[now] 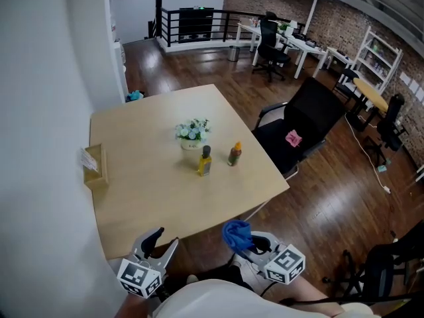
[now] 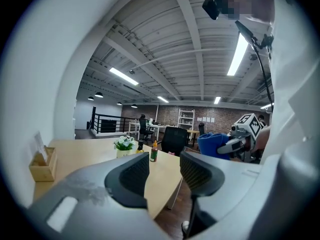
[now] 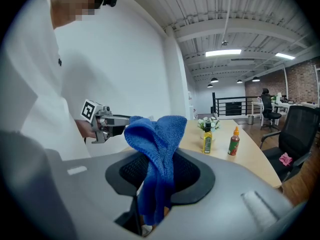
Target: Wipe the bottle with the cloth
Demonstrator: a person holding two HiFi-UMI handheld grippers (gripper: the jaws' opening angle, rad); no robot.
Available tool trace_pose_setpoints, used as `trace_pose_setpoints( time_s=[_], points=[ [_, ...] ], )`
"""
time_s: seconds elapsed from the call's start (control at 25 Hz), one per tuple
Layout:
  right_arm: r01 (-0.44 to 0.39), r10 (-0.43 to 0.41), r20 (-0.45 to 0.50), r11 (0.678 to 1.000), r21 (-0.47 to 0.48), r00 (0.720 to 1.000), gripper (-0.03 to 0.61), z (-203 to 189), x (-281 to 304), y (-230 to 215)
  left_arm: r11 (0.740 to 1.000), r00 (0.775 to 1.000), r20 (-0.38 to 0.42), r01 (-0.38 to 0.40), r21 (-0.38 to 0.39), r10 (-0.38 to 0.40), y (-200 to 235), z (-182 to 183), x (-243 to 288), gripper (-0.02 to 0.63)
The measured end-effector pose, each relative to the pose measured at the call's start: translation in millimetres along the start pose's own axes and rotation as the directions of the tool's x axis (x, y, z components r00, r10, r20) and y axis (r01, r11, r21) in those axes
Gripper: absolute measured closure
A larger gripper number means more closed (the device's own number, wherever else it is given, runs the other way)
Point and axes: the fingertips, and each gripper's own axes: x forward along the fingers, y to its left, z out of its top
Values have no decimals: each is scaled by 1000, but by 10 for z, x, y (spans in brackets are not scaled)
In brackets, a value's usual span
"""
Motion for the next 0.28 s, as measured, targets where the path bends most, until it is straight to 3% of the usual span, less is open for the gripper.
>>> trace_pose_setpoints(
  time_s=[0.28],
  points=[
    [-32, 32, -3, 999, -12, 999, 453, -14, 87, 39, 1000, 1000, 0, -31, 3, 31, 70, -46, -87, 410]
  ],
)
